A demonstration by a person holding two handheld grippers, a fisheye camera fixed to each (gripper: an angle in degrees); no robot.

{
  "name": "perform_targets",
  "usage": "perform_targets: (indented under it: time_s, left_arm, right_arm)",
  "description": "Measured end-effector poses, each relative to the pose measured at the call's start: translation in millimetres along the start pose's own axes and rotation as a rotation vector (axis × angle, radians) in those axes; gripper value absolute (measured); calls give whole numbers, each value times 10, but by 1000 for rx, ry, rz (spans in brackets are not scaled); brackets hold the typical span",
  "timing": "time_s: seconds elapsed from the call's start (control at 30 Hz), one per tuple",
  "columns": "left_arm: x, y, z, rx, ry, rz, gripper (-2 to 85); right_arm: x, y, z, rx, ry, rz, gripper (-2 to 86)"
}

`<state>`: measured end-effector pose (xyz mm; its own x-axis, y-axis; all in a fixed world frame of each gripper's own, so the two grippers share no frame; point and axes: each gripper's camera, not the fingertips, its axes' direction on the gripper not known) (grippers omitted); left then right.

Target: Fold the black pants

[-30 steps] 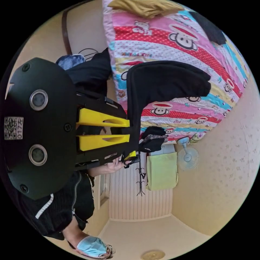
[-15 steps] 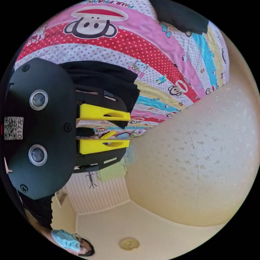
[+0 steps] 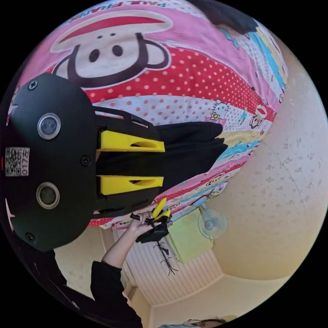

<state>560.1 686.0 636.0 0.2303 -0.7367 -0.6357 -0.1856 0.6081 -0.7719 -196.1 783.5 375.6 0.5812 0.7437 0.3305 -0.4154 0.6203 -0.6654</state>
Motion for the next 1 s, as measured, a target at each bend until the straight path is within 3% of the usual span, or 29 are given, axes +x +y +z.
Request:
perform_targets:
  time_s: [0.27, 0.47, 0.53, 0.63, 0.8, 1.0]
  left_arm:
    - [52, -744, 699, -101, 48, -14, 112]
    - [145, -769, 844, -57, 80, -90, 65]
    - [433, -872, 771, -53, 39, -15, 53]
    - [915, -941, 605, -33, -52, 136, 49]
    - [1217, -922, 310, 38, -121, 198, 37]
    - [434, -772, 663, 13, -77, -90, 38]
  right_arm:
    - [-70, -910, 759, -89, 1, -38, 156]
    - [-8, -1146, 1203, -165, 60, 22, 141]
    - [5, -1182, 1277, -195, 33, 46, 116]
    - [-58, -1217, 1288, -158, 18, 79, 65]
    - [-571, -1189, 1263, 9, -26, -23, 40]
    - [-468, -1219, 1794, -28, 18, 107, 42]
